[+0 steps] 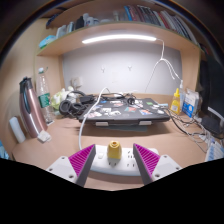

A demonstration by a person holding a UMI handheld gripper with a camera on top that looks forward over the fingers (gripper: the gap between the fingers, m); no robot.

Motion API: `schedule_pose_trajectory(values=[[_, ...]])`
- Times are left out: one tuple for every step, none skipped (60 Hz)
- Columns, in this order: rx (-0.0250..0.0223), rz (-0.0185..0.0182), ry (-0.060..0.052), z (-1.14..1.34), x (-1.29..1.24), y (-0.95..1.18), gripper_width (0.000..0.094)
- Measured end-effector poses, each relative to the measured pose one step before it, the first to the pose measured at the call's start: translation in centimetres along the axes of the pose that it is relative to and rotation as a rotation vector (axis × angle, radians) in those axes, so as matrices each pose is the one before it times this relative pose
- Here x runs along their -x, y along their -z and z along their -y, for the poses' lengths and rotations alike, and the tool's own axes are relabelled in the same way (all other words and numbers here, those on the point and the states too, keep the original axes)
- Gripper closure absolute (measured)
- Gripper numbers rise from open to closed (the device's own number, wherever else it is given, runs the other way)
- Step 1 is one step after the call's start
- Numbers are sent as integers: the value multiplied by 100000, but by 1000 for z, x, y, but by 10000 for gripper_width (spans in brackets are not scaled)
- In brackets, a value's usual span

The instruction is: Unplug charger

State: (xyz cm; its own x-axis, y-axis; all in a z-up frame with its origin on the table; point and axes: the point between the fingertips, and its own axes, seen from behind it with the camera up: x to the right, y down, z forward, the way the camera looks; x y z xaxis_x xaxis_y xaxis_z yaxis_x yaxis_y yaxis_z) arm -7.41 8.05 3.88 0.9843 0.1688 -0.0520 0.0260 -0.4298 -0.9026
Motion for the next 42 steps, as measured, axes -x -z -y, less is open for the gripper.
schedule_pose_trajectory(values=[[14, -571, -194, -18, -6, -276, 116], [-63, -475, -19, 33, 3, -274, 97], [-179, -525, 33, 36, -39, -277, 164], [-65, -609, 100, -3, -66, -258, 192], [389, -506, 142, -127, -57, -231, 182], [791, -128, 41, -224, 51, -220, 214], [889, 467, -84, -296, 182, -192, 304], [980, 951, -225, -283, 258, -136, 302], [-1120, 461, -23, 240, 89, -123, 388], [-1002, -615, 550, 164, -206, -101, 394], [13, -1263, 648, -104, -376, -107, 480], [-410, -1019, 947, 54, -208, -28, 567], [-773, 1717, -146, 71, 414, -64, 585], [274, -96, -249, -117, -34, 5, 608], [-739, -56, -260, 146, -35, 1, 612], [351, 70, -24, -107, 9, -11, 620], [-96, 118, 170, 31, 39, -28, 628], [-24, 203, 398, 9, 20, -8, 638], [-215, 268, 194, 39, 36, -11, 650], [35, 156, -344, 4, 12, 23, 661], [76, 255, -325, 5, 18, 10, 679], [22, 521, -255, 28, -17, 65, 685], [-95, 228, 75, 46, 21, 21, 703], [-115, 293, 209, 33, 41, 16, 709], [-100, 299, 271, 25, 32, 21, 723], [-70, 210, 289, 28, 4, 39, 724], [15, 264, 188, 21, 16, 69, 726], [-96, 176, 62, 99, -1, 143, 731], [-612, 187, -272, 248, 27, -25, 731], [-1322, 296, -412, 533, -23, 396, 731], [-2407, -58, -467, 851, -55, 504, 731], [-3181, -535, -505, 1200, -178, 578, 731], [-3667, -905, -317, 1417, -257, 655, 732], [-3863, -1067, 117, 1506, -316, 665, 732], [-3652, -1133, 724, 1522, -349, 633, 732], [-2915, -1133, 1500, 1232, -355, 443, 732], [-2000, -1383, 1621, 1177, -299, 497, 733], [-1302, -812, 1646, 955, -385, 439, 733], [-1209, -513, 1084, 889, -374, 417, 733], [-1394, -308, 144, 851, -386, 415, 733], [-1571, -235, -880, 913, -534, 460, 734], [-1103, -423, -870, 576, -473, 359, 733]])
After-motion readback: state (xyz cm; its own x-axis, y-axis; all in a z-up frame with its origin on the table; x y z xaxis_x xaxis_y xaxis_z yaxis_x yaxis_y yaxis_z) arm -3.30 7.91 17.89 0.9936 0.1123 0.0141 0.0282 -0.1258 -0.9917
